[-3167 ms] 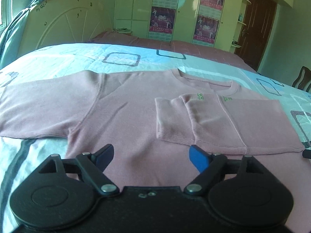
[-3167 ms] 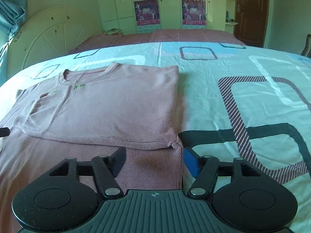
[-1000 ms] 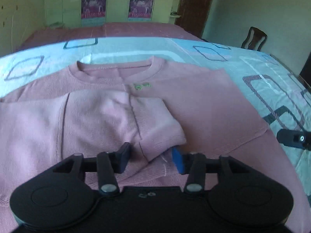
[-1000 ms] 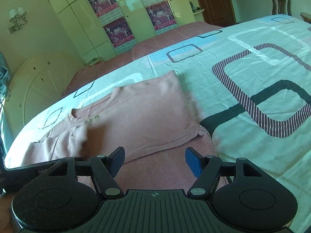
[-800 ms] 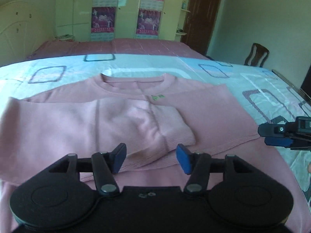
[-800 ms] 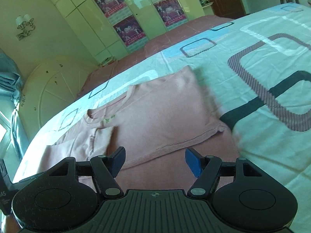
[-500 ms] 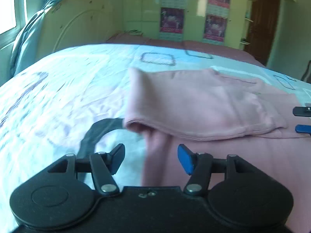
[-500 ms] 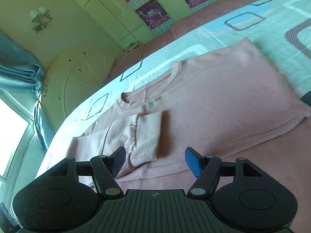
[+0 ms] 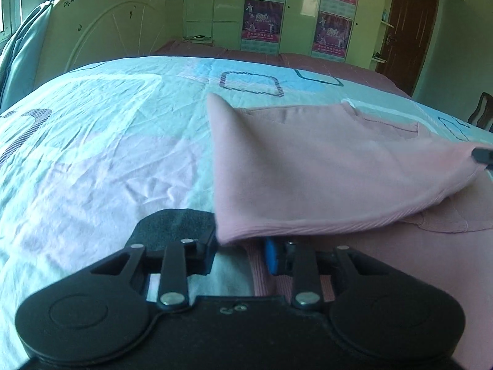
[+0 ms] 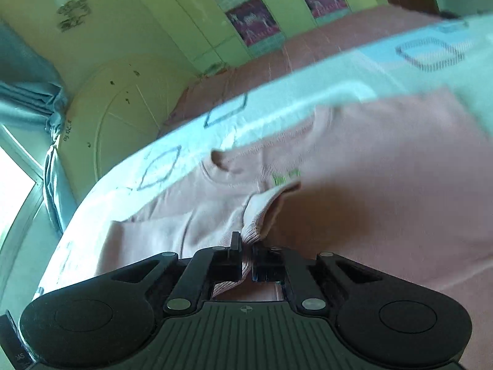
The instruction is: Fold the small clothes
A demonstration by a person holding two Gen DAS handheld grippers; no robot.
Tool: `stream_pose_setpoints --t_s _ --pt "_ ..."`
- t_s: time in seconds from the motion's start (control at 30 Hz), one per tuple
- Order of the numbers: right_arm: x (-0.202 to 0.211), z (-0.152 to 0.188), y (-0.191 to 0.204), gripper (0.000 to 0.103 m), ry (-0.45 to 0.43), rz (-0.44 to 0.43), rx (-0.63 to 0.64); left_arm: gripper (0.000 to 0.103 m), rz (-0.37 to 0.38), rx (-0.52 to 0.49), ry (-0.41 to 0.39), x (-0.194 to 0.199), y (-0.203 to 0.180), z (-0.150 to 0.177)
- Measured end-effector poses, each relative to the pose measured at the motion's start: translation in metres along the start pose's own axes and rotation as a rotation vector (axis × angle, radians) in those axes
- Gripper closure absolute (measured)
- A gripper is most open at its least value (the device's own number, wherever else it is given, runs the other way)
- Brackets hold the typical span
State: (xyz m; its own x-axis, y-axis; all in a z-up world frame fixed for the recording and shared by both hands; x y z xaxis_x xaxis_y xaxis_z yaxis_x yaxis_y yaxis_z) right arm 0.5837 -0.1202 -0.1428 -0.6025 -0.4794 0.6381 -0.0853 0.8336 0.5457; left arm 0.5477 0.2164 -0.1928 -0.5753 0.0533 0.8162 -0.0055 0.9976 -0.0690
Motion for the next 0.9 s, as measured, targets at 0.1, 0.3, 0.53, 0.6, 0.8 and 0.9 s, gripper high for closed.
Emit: stream_pose_setpoints --t_s 0.1,0.3,0.53,0.6,0.8,0.9 --pt "0.02 -0.006 -0.01 0.098 -0.027 0.104 0.098 0.079 0.016 -0.018 0.004 0.002 0.004 0.002" --pt "0.01 0.02 -0.041 0.098 0.06 0.131 0.049 0.087 0.02 -0.038 0.005 0.003 -0.002 0.002" --pt "0.01 0.029 -0.042 0.098 0.053 0.147 0.044 0.091 0.045 -0.045 0.025 -0.002 -0.002 0.0" --pt "0.005 0.032 -0.046 0.098 0.073 0.163 0.045 0.091 0.045 -0.054 0.027 -0.003 -0.002 0.0" --pt "-0.004 0.044 -0.064 0.098 0.11 0.183 -0.042 0.083 0.028 -0.097 0.036 0.001 -0.004 0.002" --pt "0.019 0.037 -0.067 0.063 0.045 0.303 -0.033 0.061 0.016 -0.082 -0.024 0.029 0.006 0.004"
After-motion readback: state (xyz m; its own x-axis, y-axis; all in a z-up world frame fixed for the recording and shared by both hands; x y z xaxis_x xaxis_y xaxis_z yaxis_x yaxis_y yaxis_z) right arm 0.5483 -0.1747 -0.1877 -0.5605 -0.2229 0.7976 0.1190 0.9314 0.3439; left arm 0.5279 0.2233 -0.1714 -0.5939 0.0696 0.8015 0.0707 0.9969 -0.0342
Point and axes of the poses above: each gripper's, at about its wrist camera, not at the fingertips, and x roughly against the way its jaws point, y to its left, z to its underside, the point moved 6 cm from there along -x, roughly the way its jaws point, and after that the axes turned 9 degrees about y, right-handed, at the moved point
